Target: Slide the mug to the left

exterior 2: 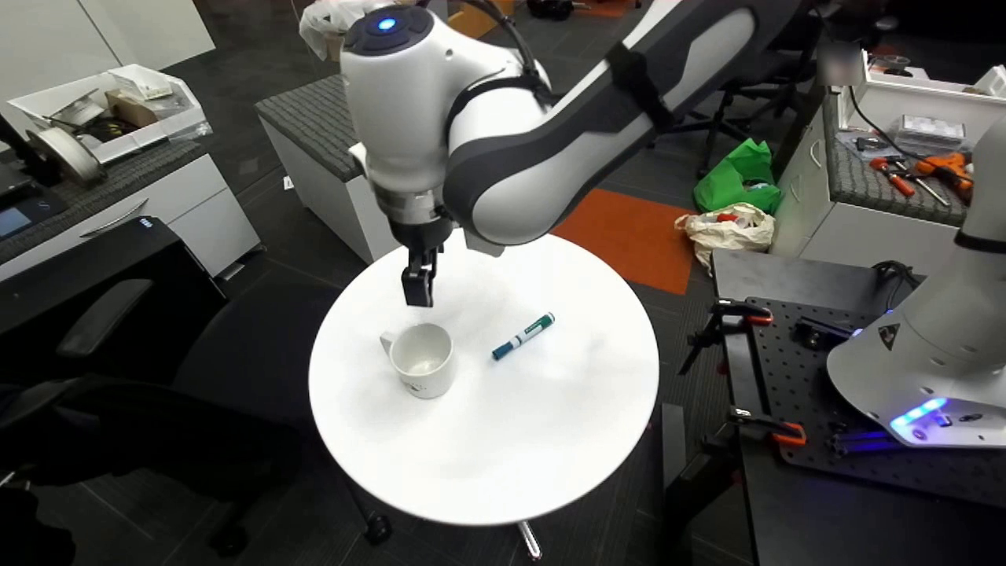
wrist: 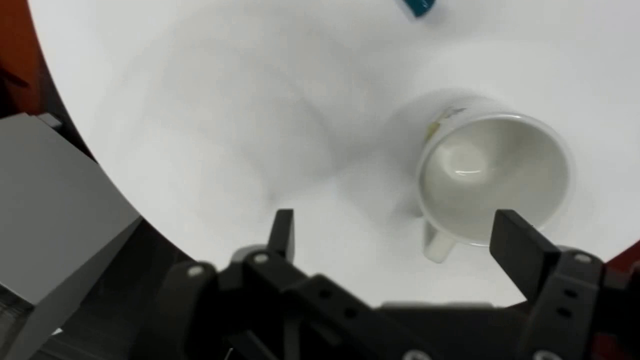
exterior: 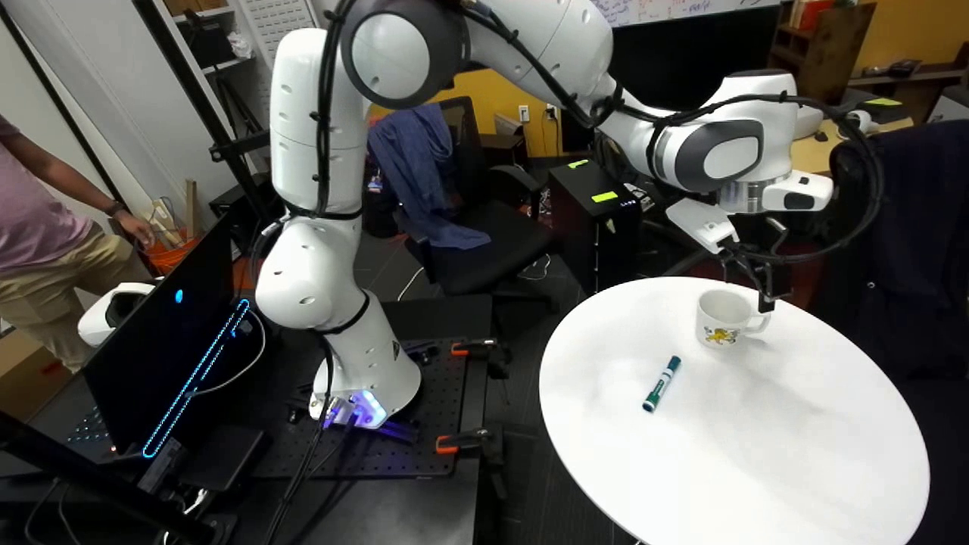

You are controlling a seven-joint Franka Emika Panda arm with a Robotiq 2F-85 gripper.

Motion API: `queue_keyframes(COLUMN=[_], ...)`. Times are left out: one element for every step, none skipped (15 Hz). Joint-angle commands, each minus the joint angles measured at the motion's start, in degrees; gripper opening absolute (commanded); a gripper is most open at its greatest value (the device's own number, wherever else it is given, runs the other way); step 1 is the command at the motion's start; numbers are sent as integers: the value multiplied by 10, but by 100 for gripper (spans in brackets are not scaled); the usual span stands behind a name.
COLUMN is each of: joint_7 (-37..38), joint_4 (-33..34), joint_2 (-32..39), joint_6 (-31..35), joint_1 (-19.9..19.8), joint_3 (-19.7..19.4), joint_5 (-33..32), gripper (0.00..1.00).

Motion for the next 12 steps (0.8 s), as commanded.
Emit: queue_keyframes(joint_7=[11,-2,-6,-18,-26,-39,-18,-27,-29,-30,-30,-30], joint_4=[-98,-113,-125,-138,-146,-156,-118,-127,-132,-134,-134,-135], joint_2=[-65,-72,-74,-77,-78,-80,-55,-56,-57,-57,-58,-59], joint_6=[61,72,87,97,108,116,92,100,104,105,105,105], joint_1=[-45,-60,-71,-85,-97,-109,-93,-102,-107,-109,-108,-107], joint_3=[-20,-25,-30,-34,-37,-38,-41,-43,-43,-44,-43,-42], joint_5=[24,33,37,40,43,49,34,38,40,40,40,40], gripper=[100,100,100,100,100,100,100,100,100,100,100,100])
